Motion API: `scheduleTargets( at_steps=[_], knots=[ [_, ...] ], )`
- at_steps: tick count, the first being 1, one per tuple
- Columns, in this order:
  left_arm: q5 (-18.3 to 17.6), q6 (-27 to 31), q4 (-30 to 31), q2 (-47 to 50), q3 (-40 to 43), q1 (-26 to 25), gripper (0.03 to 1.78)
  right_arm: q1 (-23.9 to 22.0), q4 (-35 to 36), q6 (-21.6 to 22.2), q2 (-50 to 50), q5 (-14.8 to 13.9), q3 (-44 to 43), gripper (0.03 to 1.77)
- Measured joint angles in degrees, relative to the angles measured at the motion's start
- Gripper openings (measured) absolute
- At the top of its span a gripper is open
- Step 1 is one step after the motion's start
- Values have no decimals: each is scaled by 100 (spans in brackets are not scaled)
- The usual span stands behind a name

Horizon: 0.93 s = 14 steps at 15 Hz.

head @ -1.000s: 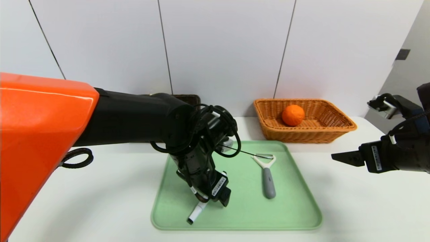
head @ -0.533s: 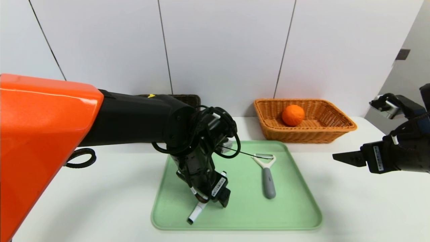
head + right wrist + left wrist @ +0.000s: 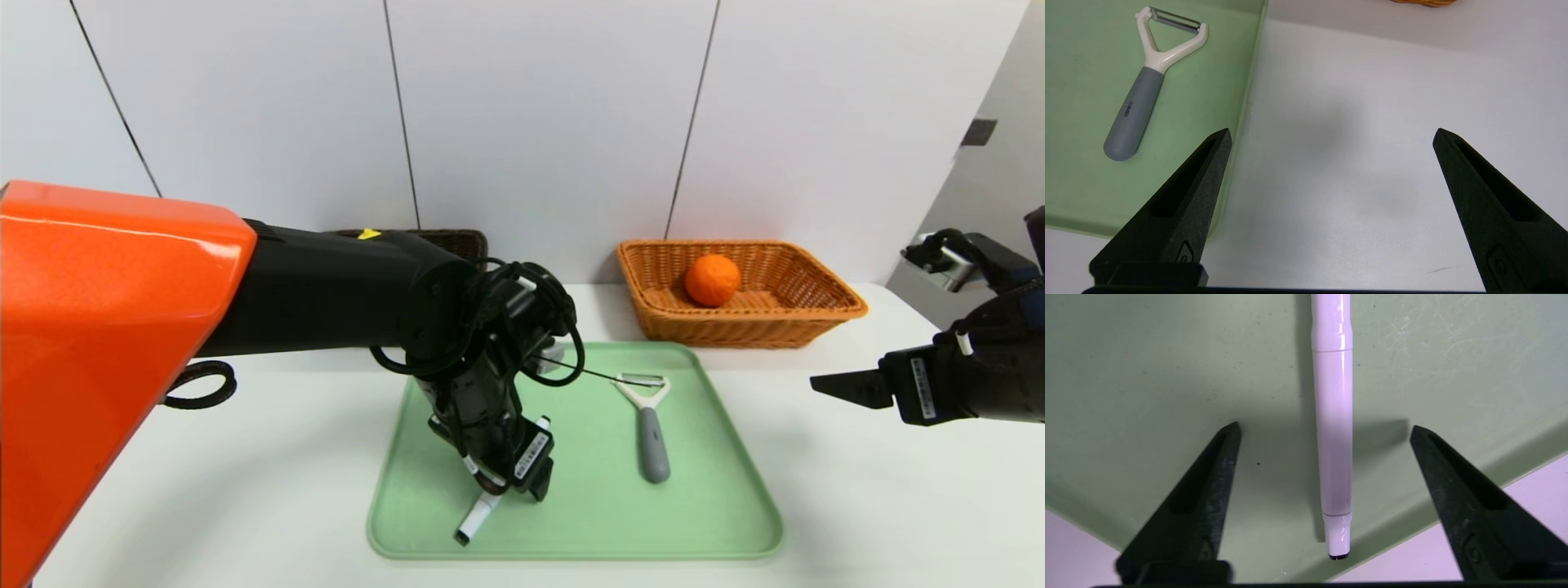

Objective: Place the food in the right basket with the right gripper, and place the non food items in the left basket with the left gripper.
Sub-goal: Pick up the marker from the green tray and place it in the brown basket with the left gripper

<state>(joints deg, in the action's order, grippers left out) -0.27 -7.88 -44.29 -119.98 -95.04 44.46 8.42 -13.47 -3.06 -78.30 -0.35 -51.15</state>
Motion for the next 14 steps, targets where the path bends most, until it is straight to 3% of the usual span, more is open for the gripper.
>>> scheduleTargets(
  at_steps=[2, 5, 7, 14],
  knots=[
    [-24, -157, 5, -13, -11, 2, 107, 0, 2, -2, 18, 2, 27, 170],
    [-151, -257, 5, -33, -2, -23, 78, 0, 0, -10, 52, 6, 39, 170],
    [-238, -319, 2, -35, 5, -50, 14, 0, 0, -13, 82, 2, 39, 170],
    [-243, -325, -24, 79, -20, -89, 14, 0, -11, -22, 162, 9, 52, 170]
  ],
)
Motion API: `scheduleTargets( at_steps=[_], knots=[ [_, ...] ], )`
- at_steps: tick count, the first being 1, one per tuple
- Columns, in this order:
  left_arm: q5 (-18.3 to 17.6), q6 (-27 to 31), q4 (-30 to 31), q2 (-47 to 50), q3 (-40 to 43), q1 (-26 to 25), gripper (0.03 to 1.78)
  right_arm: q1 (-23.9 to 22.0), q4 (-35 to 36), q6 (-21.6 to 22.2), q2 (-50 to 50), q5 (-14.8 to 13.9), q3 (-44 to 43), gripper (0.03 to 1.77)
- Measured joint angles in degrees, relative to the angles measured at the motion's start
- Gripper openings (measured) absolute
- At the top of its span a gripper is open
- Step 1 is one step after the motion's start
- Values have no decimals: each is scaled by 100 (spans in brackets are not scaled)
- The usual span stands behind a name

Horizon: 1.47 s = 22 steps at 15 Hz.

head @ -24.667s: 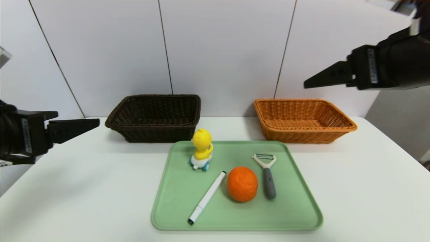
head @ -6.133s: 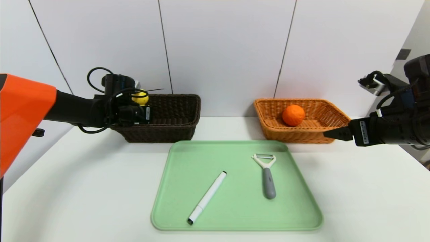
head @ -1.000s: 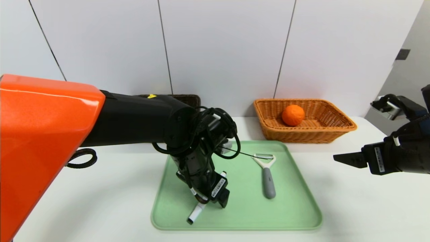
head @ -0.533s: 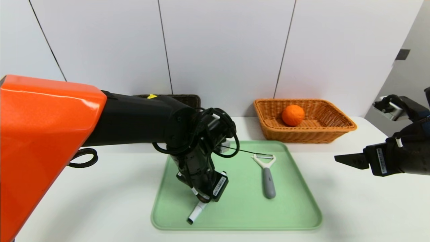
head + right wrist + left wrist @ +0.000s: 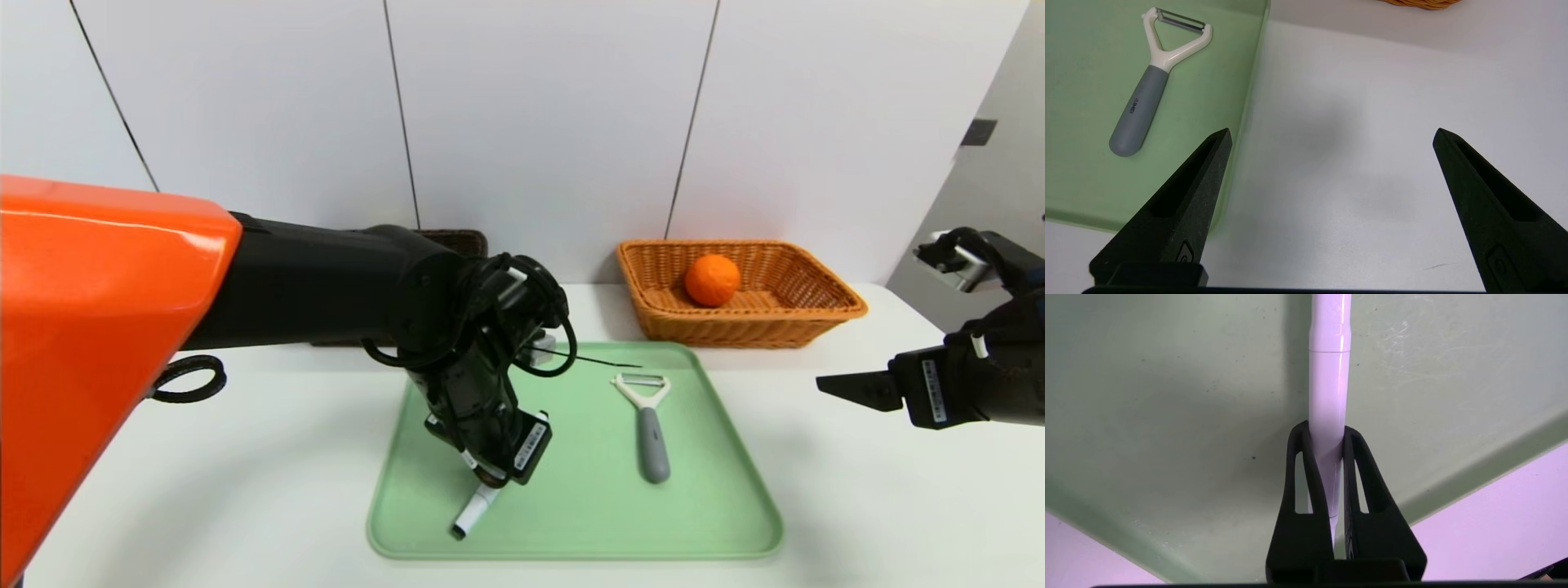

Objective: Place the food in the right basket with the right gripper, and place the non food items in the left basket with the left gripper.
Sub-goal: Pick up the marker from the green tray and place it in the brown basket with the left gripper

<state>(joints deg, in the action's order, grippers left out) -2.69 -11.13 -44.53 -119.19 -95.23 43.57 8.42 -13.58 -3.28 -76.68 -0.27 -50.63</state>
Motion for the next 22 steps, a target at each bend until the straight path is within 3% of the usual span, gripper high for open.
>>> scheduleTargets(
  at_steps=[9, 12, 15, 18, 22],
  knots=[
    [138, -182, 29, 811, -1215, -154, 14, -16, -6, -7, 207, 2, 284, 170],
    [544, -124, 341, 1090, -1635, -678, 14, -33, 5, 6, 251, 0, 400, 170],
    [723, -122, 686, 1239, -1687, -1329, 14, -60, 5, -2, 276, -4, 408, 170],
    [1292, -179, 1118, 1263, -1565, -1950, 14, -63, -4, -5, 278, -24, 391, 170],
    [1682, -215, 1152, 1108, -1469, -2689, 14, -63, -30, -10, 334, -99, 397, 170]
  ],
)
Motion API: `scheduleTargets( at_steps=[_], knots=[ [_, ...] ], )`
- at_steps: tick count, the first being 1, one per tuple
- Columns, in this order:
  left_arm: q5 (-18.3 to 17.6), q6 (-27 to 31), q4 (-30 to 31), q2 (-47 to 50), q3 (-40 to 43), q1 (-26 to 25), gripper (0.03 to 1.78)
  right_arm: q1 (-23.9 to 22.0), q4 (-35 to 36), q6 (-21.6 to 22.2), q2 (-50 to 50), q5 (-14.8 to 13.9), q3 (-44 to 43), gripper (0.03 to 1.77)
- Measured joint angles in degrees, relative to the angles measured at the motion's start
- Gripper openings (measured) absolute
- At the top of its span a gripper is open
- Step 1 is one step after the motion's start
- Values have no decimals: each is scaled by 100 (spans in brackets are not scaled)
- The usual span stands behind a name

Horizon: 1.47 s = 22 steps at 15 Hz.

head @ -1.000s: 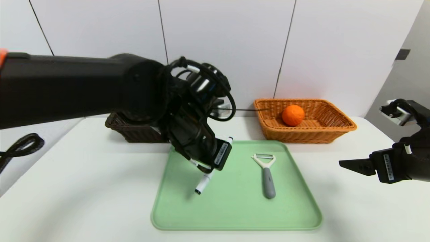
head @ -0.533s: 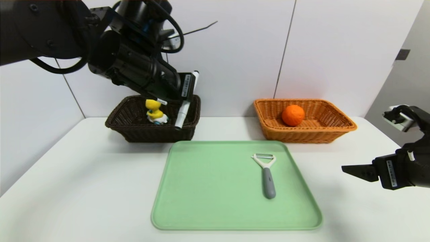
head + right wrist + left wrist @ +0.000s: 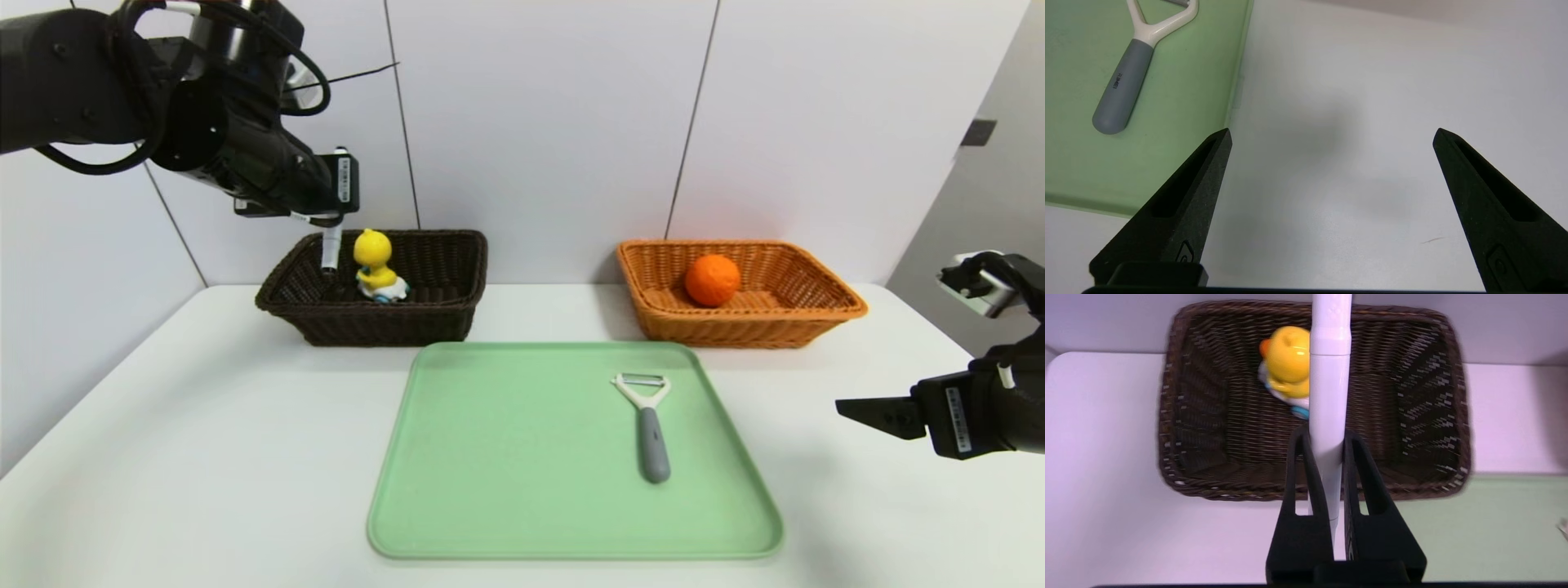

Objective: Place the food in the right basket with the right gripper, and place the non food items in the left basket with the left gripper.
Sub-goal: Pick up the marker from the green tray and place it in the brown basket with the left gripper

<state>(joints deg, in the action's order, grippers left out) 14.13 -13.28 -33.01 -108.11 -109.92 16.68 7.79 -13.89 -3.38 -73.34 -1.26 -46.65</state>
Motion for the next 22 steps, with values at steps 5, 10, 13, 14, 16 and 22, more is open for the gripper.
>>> scheduleTargets(
  at_steps=[5, 10, 13, 14, 16, 22],
  knots=[
    [172, -1057, 61, -460, -132, -367, 14, -18, -46, 7, 167, -22, 118, 170],
    [169, -2089, 167, -890, -182, -382, 14, -16, -22, 2, 241, -78, 236, 170],
    [191, -2365, 446, -1108, -185, -386, 14, -16, -20, -6, 243, -78, 243, 170],
    [201, -2366, 505, -1165, -185, -386, 14, -16, -15, -9, 243, -76, 243, 170],
    [202, -2376, 512, -1265, -182, -384, 14, -16, -22, -9, 241, -76, 243, 170],
    [325, -2377, 399, -1449, -179, -433, 14, -16, -26, -9, 243, -69, 286, 170]
  ],
)
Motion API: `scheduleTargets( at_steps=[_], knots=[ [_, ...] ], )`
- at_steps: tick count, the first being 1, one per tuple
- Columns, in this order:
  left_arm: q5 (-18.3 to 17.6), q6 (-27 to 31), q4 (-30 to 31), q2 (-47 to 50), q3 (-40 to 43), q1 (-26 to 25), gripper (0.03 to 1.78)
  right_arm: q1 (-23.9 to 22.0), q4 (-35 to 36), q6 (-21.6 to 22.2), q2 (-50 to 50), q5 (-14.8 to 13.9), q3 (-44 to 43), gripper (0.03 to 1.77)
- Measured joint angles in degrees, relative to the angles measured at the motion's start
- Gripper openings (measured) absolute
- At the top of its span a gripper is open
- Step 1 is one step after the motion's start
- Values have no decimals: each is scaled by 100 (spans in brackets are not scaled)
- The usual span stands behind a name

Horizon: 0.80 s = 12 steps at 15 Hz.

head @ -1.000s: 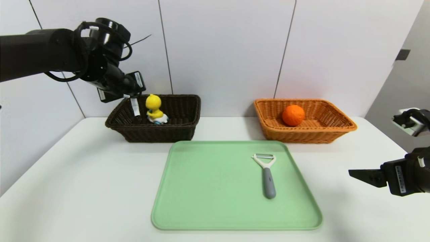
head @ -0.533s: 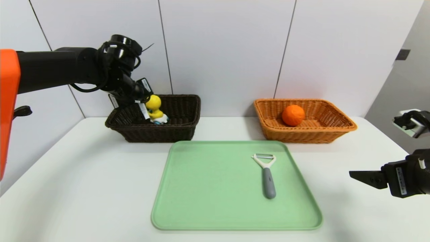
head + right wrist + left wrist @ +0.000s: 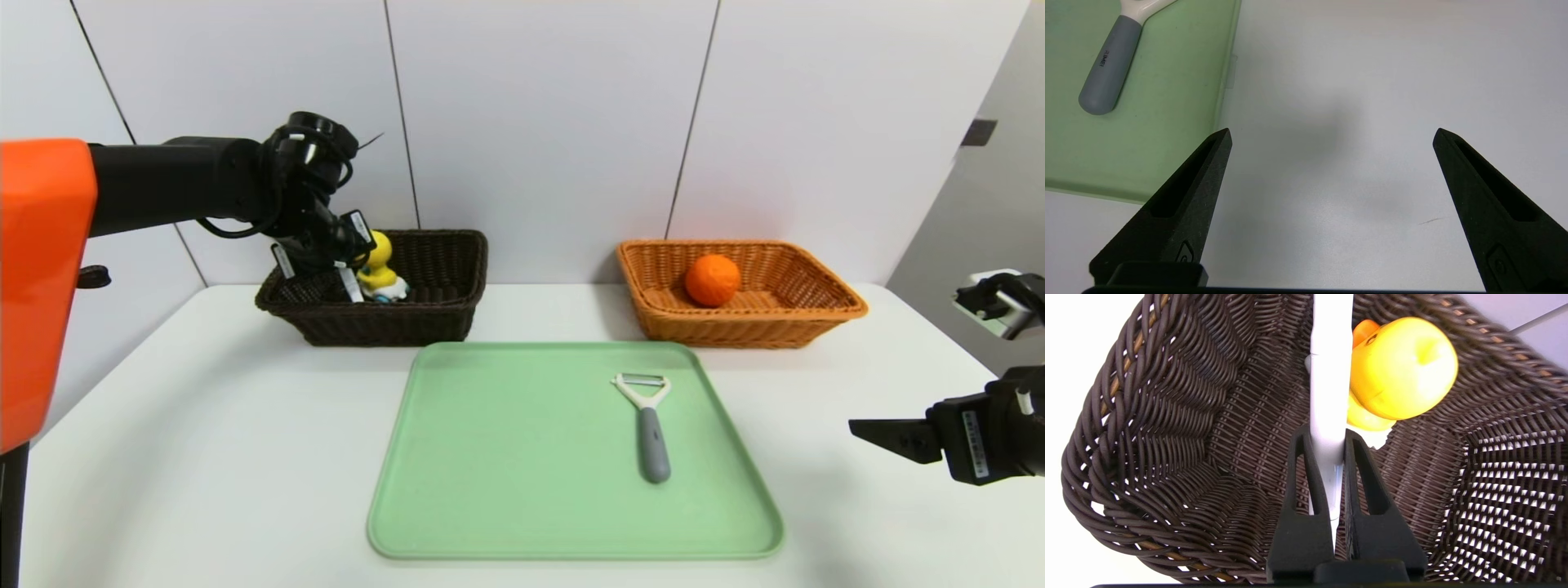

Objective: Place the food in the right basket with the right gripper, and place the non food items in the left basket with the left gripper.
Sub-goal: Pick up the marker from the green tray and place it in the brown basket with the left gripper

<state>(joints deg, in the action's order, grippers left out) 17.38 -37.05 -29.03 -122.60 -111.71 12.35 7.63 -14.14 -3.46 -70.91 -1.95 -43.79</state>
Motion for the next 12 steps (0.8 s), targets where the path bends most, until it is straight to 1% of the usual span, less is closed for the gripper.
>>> scheduleTargets(
  at_steps=[12],
  knots=[
    [-7, -105, 56, -247, 0, -149, 14, 0, -13, 0, 101, -16, 68, 170]
  ],
)
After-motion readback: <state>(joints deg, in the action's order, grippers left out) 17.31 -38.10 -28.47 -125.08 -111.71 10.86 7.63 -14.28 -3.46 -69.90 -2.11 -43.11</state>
